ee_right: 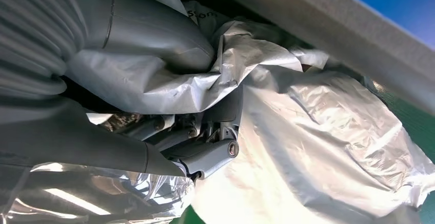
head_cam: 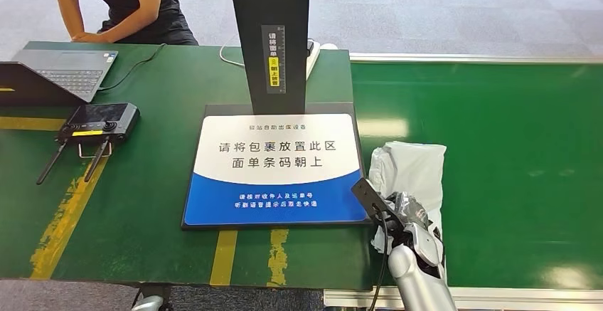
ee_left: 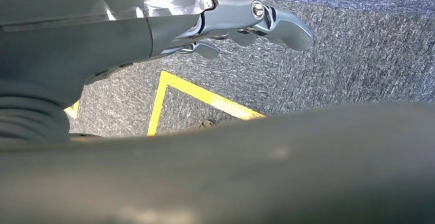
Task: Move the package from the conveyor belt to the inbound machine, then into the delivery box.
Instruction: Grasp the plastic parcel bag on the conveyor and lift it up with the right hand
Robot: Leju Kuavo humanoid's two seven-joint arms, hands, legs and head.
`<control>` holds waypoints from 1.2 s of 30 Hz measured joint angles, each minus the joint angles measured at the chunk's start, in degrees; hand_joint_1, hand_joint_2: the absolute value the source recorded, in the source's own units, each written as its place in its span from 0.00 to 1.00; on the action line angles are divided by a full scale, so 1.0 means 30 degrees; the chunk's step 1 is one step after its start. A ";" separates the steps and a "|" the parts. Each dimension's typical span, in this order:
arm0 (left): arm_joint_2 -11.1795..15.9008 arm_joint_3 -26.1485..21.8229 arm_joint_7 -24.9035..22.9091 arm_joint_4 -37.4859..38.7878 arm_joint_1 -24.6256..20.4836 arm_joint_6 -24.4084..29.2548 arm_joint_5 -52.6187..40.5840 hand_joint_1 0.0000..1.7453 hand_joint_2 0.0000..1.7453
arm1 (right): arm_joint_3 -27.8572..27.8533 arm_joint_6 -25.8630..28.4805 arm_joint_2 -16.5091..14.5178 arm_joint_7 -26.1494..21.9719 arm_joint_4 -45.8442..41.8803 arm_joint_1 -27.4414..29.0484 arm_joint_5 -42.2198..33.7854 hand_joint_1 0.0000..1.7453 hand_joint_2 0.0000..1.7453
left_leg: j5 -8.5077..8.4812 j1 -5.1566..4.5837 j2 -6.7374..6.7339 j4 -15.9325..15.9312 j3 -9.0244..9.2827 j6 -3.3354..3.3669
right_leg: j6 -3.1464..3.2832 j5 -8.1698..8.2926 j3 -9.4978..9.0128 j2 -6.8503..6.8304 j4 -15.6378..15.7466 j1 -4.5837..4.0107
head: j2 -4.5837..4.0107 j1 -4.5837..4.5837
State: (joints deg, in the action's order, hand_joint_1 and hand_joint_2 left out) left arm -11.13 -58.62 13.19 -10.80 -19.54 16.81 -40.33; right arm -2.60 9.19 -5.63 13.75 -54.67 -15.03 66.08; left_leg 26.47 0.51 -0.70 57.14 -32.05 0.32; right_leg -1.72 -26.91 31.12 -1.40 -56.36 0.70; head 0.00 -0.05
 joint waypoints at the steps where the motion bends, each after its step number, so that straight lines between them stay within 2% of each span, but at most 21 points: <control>1: 0.0000 0.0011 -0.0007 0.0000 0.0002 0.0000 0.0000 0.00 0.00 | 0.0037 0.0009 0.0007 -0.0002 0.0027 -0.0004 -0.0060 1.00 1.00 | 0.0000 0.0000 0.0000 0.0000 0.0000 0.0000 | 0.0000 0.0000 0.0000 0.0000 0.0000 0.0000 | 0.0000 0.0000; 5: 0.0000 0.0026 0.0000 0.0000 0.0006 0.0004 0.0026 0.00 0.00 | 0.0095 0.0776 0.0020 0.0187 0.0078 0.0001 -0.0055 1.00 1.00 | 0.0000 -0.0001 0.0001 0.0000 0.0000 0.0000 | 0.0000 0.0000 -0.0001 -0.0001 0.0000 0.0002 | 0.0000 -0.0002; 11: 0.0000 0.0028 0.0242 -0.0024 0.0099 0.0062 0.0281 0.00 0.00 | -0.0074 0.4501 0.0207 0.0992 -0.0767 0.0228 0.1328 1.00 1.00 | 0.0000 -0.0004 0.0002 0.0000 -0.0013 0.0000 | 0.0000 0.0001 0.0011 0.0001 0.0000 0.0005 | 0.0000 0.0000; 22: 0.0000 0.0028 0.0290 -0.0029 0.0153 0.0073 0.0403 0.00 0.00 | -0.0477 0.4749 0.0419 0.1045 -0.2235 0.0496 0.1616 1.00 1.00 | -0.0001 -0.0001 0.0000 0.0000 -0.0009 -0.0002 | 0.0001 0.0000 0.0019 0.0002 -0.0010 -0.0002 | 0.0000 -0.0002; 25: 0.0000 0.0029 0.0291 -0.0029 0.0159 0.0100 0.0415 0.00 0.00 | -0.0603 0.5690 0.0443 0.0947 -0.2553 0.0569 0.1964 1.00 1.00 | -0.0002 -0.0002 0.0000 0.0000 -0.0010 -0.0002 | 0.0001 0.0000 0.0019 0.0002 -0.0013 0.0001 | 0.0000 -0.0002; 30: 0.0009 0.0164 0.0277 -0.0029 0.0188 0.0394 0.0379 0.00 0.00 | -0.1022 0.7379 0.0552 -0.0172 -0.4184 0.0614 0.1699 1.00 1.00 | -0.0001 -0.0004 0.0000 0.0000 -0.0013 -0.0002 | 0.0001 0.0001 0.0018 0.0002 -0.0013 0.0004 | 0.0000 0.0000; 36: 0.0067 0.0374 0.0288 -0.0029 0.0206 0.0401 0.0377 0.00 0.00 | -0.1118 0.8514 0.0658 -0.2911 -0.5758 0.0601 0.0606 1.00 1.00 | -0.0001 -0.0004 0.0001 0.0000 -0.0015 -0.0002 | 0.0001 0.0001 0.0019 0.0002 -0.0014 0.0002 | 0.0000 -0.0004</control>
State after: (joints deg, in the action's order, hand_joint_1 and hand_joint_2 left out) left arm -10.92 -57.49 14.05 -10.88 -18.93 18.01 -39.19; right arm -5.96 34.73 -3.66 5.02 -71.94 -13.23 67.90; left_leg 26.47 0.49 -0.70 57.14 -32.09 0.32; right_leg -1.72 -26.90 31.18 -1.39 -56.40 0.70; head 0.00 -0.06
